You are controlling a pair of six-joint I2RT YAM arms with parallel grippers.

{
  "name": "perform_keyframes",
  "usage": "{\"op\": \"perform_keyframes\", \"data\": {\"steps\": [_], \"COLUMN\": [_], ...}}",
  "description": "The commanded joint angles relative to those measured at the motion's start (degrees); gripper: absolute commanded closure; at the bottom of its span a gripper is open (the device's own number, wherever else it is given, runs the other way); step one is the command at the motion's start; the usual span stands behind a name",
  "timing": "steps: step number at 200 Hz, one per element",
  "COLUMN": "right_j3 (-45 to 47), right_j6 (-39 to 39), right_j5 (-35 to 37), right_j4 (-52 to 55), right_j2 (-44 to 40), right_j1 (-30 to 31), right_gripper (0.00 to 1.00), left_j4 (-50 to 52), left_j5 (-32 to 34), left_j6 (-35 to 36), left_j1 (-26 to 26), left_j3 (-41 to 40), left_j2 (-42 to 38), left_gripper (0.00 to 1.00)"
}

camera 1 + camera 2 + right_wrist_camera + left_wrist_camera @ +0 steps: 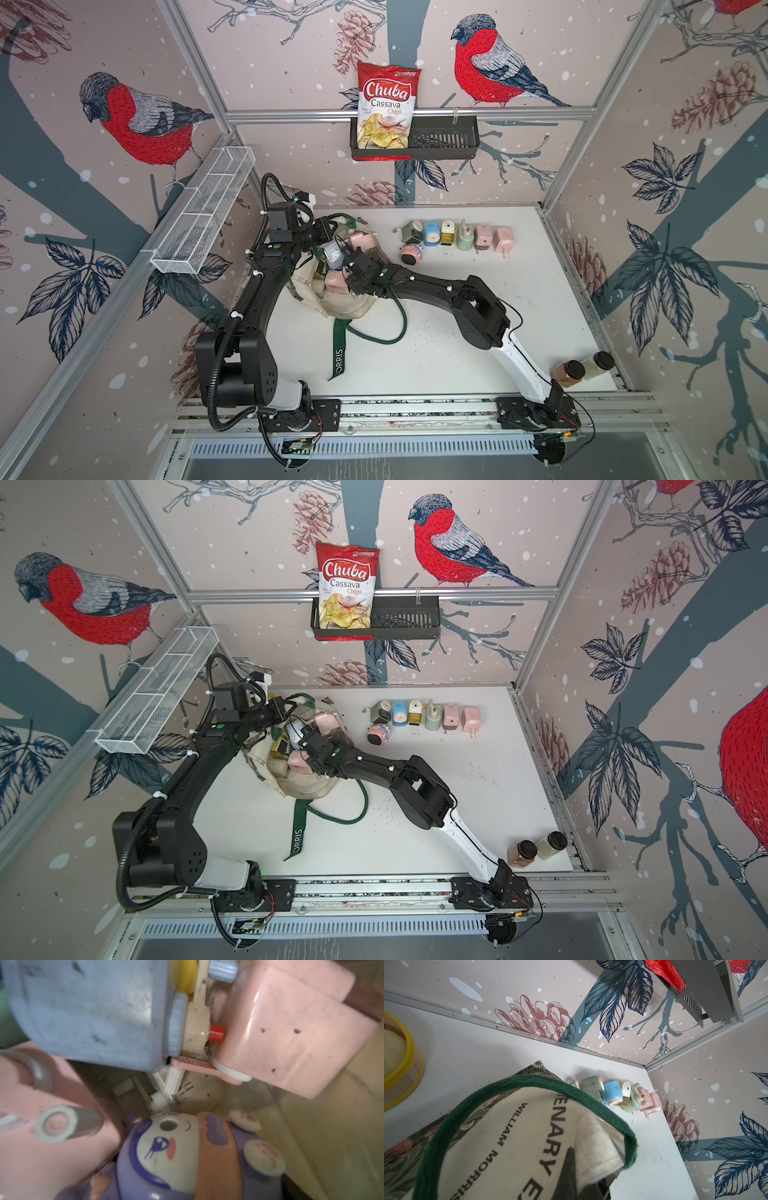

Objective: Take out the pencil sharpeners from the tote bags
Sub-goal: Pick up the pencil sharpener from the canvas bag.

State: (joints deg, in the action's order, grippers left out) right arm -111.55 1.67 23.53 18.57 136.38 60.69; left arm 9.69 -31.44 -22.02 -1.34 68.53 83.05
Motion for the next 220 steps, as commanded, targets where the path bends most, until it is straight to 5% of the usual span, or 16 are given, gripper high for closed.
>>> {"op": "perform_keyframes", "data": {"steps": [1, 155, 220], "right_j3": [1.13, 15.67, 30.54], "right_j6": [0.34, 2.71, 10.27], "right_j5": [-1.78, -3.45, -6.87], "right_j4": [-0.94, -5.47, -13.23], "right_j2": [-2.87, -21.44, -35.92], "right_j1": [0.95, 2.25, -4.84], "right_gripper": [0.18, 0.20, 0.20], "left_j4": [-2.62, -2.47, -2.49], "left_j5": [-0.77, -0.41, -0.48], "left_j6": [0.29, 0.35, 0.23], "left_j1": [-0.08, 0.17, 0.13], "left_j3": [0.28, 0.35, 0.36], "left_j2": [-0.08, -0.09, 0.01], "left_gripper": [1.00, 1.00, 1.00]}}
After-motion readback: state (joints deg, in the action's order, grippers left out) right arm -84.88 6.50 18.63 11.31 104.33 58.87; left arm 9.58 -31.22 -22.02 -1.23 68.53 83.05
